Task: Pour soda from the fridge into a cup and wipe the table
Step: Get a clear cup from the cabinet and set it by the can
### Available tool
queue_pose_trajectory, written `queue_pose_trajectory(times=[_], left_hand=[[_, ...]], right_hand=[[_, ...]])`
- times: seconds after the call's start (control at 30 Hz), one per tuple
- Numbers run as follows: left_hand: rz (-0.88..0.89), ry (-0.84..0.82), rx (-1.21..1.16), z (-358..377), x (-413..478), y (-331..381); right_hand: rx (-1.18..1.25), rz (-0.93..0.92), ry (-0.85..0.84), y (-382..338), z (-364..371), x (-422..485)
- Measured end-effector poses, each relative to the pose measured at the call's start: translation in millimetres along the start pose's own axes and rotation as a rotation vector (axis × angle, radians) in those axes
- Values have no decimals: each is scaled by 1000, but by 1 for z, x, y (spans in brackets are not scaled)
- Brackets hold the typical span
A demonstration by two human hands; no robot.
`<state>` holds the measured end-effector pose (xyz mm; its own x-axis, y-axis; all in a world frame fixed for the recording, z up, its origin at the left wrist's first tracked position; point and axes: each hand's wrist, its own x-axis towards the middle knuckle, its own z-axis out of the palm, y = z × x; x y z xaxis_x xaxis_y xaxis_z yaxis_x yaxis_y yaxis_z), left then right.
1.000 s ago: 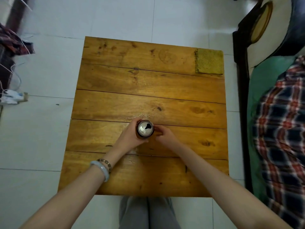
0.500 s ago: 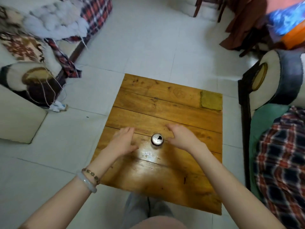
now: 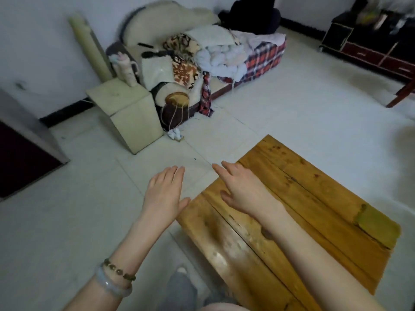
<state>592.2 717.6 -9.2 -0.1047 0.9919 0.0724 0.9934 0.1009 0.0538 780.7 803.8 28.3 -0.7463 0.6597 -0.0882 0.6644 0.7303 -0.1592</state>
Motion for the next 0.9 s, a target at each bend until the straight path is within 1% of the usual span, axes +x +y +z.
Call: queue_pose_trajectory(times=[0.1, 0.17, 0.23, 0.3, 0.47, 0.57, 0.7, 0.9], left_hand=[[-136, 63, -36, -12, -20, -41], [-225, 97, -79, -17, -33, -69], [-283, 142, -60, -21, -44, -99], [-319, 177, -13, -23, -55, -133], [-355, 186, 24, -21, -77, -239], [-362, 159, 57, -21, -87, -305], [-369, 177, 96, -27, -93, -391], [-356, 224, 105, -33, -92, -481]], right_hand=[[-19, -145, 36, -45, 3, 36], [-31, -249, 116, -76, 10, 58], [-30, -300, 194, -107, 18, 82], [-40, -347, 226, -141, 25, 108], [-22, -454, 271, -230, 46, 182], [-10, -481, 272, -281, 58, 230], [-7, -493, 300, -345, 69, 286], [-1, -505, 323, -411, 82, 352]])
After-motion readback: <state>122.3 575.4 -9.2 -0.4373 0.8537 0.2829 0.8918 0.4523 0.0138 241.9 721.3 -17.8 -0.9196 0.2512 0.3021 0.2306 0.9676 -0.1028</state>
